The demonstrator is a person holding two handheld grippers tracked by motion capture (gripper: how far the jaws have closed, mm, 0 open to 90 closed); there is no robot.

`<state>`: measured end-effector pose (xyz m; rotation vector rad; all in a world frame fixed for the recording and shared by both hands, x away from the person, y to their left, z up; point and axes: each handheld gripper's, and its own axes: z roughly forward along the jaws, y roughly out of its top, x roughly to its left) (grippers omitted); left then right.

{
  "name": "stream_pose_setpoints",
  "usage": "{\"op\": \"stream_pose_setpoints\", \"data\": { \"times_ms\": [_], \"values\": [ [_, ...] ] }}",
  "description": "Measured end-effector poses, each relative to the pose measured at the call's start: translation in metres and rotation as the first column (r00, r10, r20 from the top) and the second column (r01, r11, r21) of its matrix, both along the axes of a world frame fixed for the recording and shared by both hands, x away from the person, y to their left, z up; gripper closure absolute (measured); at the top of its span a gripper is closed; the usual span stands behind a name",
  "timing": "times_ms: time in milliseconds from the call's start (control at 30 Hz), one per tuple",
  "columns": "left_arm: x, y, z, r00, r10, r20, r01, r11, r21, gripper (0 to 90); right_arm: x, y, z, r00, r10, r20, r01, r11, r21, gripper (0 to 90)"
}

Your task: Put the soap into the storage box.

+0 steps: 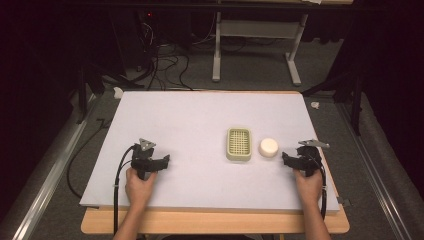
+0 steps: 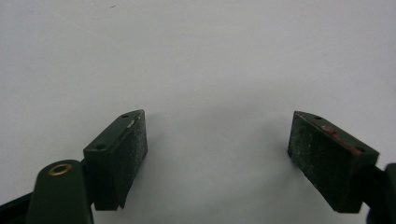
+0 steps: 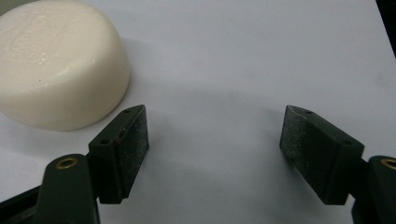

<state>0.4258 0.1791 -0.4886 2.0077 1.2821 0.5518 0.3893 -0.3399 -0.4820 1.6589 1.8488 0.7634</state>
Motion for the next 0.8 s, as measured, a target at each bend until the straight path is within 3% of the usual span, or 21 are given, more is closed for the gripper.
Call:
{"op": "stream_pose_setpoints", "data": {
  "times_ms": [800],
  "values": [
    [0.0001, 0.0001, -0.0001, 1.0000, 0.001, 0.001, -0.001, 1.0000, 0.000, 20.2, 0.0008, -0.0002, 0.0008, 0.9999, 0.002, -0.011, -0.002, 1.0000, 0.003, 24.0]
  ]
}}
